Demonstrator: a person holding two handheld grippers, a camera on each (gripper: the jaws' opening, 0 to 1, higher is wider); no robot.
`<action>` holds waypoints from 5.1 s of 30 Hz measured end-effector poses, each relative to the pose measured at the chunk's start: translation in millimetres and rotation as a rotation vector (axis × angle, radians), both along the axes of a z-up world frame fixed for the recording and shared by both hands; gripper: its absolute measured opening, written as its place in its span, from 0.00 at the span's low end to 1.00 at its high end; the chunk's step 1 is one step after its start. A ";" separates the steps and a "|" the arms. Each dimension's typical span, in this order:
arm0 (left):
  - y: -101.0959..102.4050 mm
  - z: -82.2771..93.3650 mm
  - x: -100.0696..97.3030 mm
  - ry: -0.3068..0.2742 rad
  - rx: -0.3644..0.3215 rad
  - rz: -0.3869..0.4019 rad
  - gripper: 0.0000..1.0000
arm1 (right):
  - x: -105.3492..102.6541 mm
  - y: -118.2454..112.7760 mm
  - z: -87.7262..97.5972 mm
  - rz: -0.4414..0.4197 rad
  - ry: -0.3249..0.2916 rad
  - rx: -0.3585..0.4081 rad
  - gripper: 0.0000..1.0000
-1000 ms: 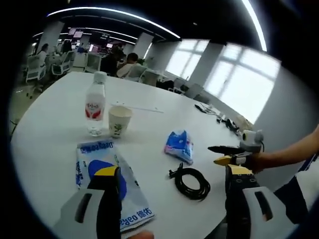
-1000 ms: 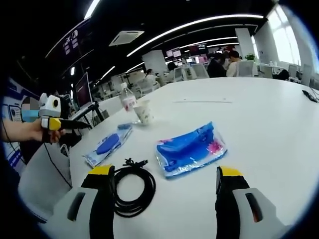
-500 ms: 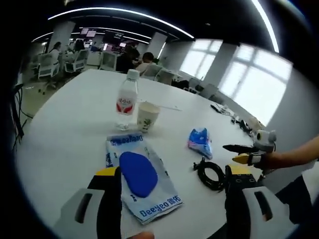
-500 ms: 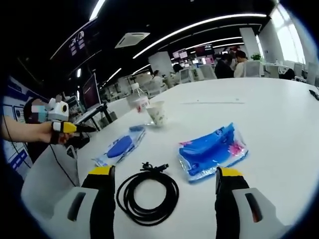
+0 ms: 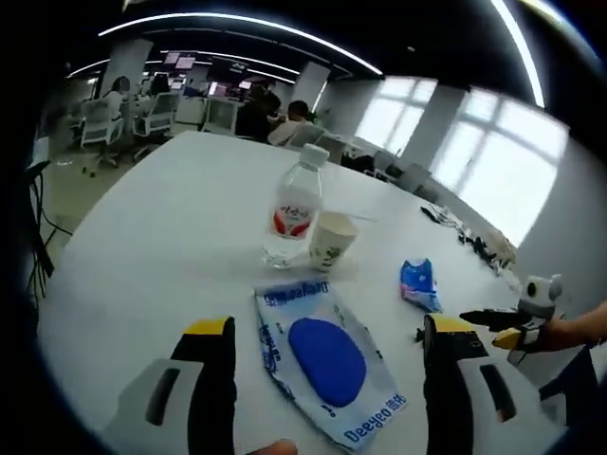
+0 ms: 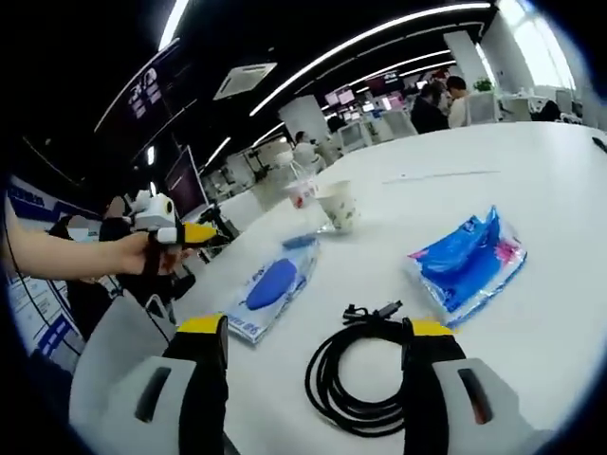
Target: Arrange the tabletop items into an orderly group along one side of the table until the central work area is clear of visible clutter.
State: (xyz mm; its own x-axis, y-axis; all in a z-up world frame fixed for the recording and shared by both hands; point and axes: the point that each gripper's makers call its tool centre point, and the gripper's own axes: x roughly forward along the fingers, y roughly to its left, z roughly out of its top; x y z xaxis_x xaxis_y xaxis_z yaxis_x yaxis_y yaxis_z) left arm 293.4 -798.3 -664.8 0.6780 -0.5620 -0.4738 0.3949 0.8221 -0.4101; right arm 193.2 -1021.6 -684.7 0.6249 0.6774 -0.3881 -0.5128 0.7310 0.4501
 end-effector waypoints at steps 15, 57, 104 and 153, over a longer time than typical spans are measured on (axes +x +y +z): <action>-10.3 -26.8 68.9 0.001 0.015 -0.109 0.73 | -21.4 75.6 -22.0 0.074 0.198 -0.027 0.62; -9.1 -78.5 73.6 0.054 0.050 -0.196 0.00 | -18.0 128.4 -73.1 -0.215 0.593 0.181 0.00; -23.1 -19.5 28.7 0.111 -0.137 -0.234 0.00 | -18.2 78.9 -26.1 -0.008 0.399 0.074 0.00; -169.3 28.3 54.1 0.017 -0.054 0.036 0.00 | 188.8 -115.3 61.2 0.117 -0.015 -0.271 0.00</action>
State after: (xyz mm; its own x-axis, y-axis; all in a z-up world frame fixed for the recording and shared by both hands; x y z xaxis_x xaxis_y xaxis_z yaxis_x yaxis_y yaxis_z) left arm 347.6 -967.7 -636.6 0.6903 -0.5623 -0.4553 0.3581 0.8124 -0.4602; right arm 382.1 -1136.8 -623.5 0.5557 0.6179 -0.5563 -0.6057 0.7592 0.2382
